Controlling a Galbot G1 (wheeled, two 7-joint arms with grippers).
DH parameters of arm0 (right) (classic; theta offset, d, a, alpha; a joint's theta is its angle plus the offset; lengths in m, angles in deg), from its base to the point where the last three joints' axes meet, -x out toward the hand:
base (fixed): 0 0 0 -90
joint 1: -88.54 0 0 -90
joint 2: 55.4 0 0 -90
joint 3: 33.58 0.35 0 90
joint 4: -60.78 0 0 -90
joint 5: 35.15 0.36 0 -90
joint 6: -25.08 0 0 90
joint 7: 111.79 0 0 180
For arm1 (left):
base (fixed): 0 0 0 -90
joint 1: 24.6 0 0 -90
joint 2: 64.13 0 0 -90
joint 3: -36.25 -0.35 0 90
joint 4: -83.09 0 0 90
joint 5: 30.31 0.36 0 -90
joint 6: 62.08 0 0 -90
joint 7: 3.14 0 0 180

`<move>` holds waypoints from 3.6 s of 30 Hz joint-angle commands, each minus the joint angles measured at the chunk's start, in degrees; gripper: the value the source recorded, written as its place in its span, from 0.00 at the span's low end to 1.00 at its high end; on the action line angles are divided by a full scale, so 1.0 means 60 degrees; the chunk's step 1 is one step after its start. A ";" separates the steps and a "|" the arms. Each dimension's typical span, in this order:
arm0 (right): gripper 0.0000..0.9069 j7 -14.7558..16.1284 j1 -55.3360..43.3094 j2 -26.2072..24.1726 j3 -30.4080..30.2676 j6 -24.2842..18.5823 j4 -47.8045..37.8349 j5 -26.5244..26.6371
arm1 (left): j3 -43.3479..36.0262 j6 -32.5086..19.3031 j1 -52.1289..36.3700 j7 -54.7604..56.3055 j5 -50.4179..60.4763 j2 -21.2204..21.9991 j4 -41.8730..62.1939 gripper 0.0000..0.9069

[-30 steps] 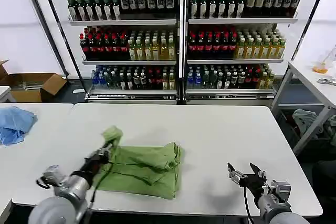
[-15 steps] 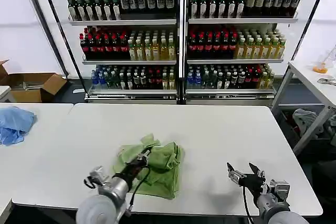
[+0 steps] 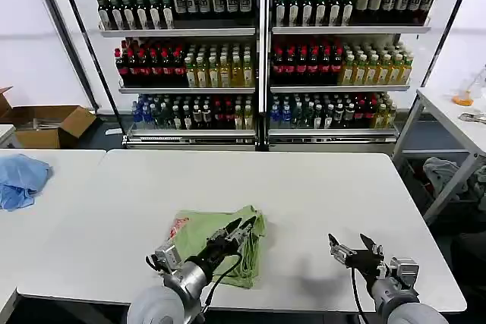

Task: Fold and organize the clothes.

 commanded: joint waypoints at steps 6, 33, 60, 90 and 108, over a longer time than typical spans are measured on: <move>1.00 0.0034 -0.0016 0.0083 -0.0105 -0.0029 -0.0012 -0.0041 | 0.2753 -0.0483 0.1256 -0.0427 0.0984 -0.0908 -0.0070 1.00; 1.00 0.0061 0.0289 0.0260 -0.0040 -0.0104 0.0167 -0.0265 | 0.1752 -0.0846 0.0553 -0.1154 0.3323 -0.1145 0.2611 1.00; 1.00 0.0031 0.0324 0.0215 0.0039 -0.0106 0.0249 -0.0191 | 0.2900 -0.0077 0.0534 -0.1255 -0.2077 -0.0533 0.2694 0.03; 1.00 0.0065 0.0134 0.0365 -0.0049 -0.0176 0.0222 -0.0230 | 0.4431 -0.0338 0.0927 -0.0256 0.1890 -0.2725 -0.0323 0.03; 1.00 0.0082 0.0253 0.0457 0.0180 -0.0216 0.0411 -0.0277 | -0.2041 0.0004 -0.0906 0.0159 0.6622 -0.0165 0.1261 0.03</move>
